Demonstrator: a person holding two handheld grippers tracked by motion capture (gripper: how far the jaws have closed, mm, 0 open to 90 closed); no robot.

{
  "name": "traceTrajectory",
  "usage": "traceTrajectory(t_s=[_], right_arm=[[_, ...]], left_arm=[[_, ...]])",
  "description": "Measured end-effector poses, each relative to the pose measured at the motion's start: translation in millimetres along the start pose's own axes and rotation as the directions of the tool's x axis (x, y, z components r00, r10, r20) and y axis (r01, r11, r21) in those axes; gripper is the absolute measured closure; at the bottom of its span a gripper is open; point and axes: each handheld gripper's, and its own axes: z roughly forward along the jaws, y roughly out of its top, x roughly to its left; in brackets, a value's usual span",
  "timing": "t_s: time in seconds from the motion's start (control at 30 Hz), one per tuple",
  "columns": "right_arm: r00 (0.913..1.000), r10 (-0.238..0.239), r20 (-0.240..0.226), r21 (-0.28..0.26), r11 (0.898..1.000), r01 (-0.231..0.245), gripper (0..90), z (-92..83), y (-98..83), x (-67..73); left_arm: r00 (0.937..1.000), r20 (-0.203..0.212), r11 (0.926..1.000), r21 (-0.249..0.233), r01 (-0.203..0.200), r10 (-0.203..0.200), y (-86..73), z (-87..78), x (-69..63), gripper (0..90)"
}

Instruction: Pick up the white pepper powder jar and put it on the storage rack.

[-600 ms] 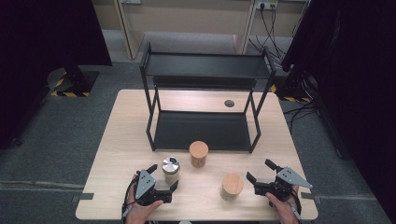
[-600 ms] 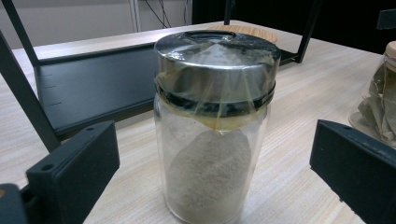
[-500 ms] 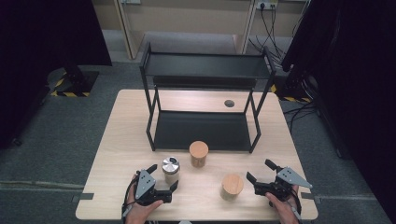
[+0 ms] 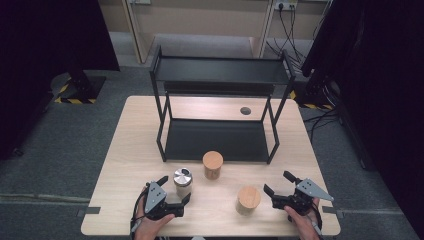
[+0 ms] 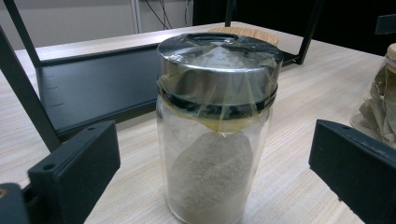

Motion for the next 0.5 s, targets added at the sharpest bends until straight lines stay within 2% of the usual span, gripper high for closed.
traceTrajectory(t_s=[0.5], right_arm=[[1.0, 0.003, 0.0, -0.002, 1.0, -0.003, 1.3, 0.7, -0.5, -1.0]], left_arm=[[1.0, 0.0, 1.0, 0.003, -0.003, 0.003, 3.3, 8.5, 0.1, 4.5]])
